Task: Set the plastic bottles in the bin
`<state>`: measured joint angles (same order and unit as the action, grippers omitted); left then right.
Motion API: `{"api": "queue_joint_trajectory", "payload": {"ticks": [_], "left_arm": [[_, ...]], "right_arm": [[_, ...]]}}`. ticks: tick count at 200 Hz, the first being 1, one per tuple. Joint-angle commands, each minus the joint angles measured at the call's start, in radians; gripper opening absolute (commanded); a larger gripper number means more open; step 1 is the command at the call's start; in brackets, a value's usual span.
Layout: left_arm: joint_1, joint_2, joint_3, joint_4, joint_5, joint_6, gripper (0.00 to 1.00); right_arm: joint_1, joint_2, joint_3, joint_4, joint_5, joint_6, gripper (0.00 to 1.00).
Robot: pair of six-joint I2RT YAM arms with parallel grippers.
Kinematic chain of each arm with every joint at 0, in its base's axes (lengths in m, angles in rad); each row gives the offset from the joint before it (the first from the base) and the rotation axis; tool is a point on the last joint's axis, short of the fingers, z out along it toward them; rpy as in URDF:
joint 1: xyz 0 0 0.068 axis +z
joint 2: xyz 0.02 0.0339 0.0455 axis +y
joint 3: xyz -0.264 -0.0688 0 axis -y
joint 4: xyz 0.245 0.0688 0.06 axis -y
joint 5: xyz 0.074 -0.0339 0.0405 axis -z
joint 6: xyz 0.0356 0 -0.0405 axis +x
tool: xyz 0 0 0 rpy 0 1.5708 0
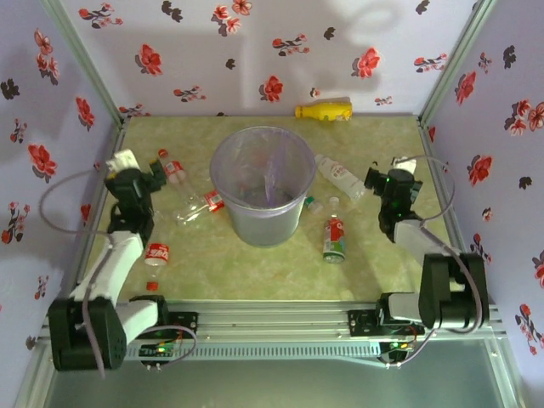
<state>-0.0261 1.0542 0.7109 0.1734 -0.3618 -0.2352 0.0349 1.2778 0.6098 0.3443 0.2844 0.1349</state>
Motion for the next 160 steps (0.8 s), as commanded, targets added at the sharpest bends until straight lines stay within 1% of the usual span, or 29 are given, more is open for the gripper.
{"api": "queue_joint_trajectory", "payload": {"ticks": [1,11,20,35,49,66,79,102,141,160], "left_arm": [[-0.008,-0.058,0.241,-0.488,0.113,-0.185,0.95],[-0.038,-0.047,0.314,-0.581,0.194,-0.205,0.95],[-0.070,-0.038,0.363,-0.640,0.245,-0.210,0.95],[-0.111,-0.024,0.428,-0.708,0.341,-0.218,0.95],[-0.127,-0.002,0.498,-0.756,0.449,-0.232,0.94],[-0.141,0.027,0.568,-0.792,0.576,-0.255,0.92],[-0.162,0.050,0.611,-0.808,0.640,-0.268,0.89],[-0.199,0.100,0.666,-0.851,0.688,-0.259,0.86],[-0.271,0.157,0.677,-0.885,0.690,-0.234,0.85],[-0.294,0.172,0.667,-0.876,0.689,-0.234,0.82]], "right_arm": [[0.025,-0.076,0.145,-0.416,-0.022,0.040,0.99],[0.037,-0.083,0.208,-0.519,-0.049,0.038,0.99],[0.047,-0.072,0.269,-0.603,-0.074,0.035,0.99],[0.051,-0.032,0.367,-0.733,-0.151,0.012,0.99],[0.064,0.029,0.467,-0.839,-0.202,-0.014,0.99],[0.109,0.103,0.561,-0.911,-0.225,-0.069,0.99],[0.142,0.162,0.609,-0.931,-0.235,-0.104,0.99],[0.168,0.270,0.682,-0.936,-0.273,-0.145,0.99],[0.170,0.444,0.797,-0.938,-0.296,-0.205,0.99],[0.171,0.512,0.838,-0.939,-0.313,-0.222,0.99]]}}
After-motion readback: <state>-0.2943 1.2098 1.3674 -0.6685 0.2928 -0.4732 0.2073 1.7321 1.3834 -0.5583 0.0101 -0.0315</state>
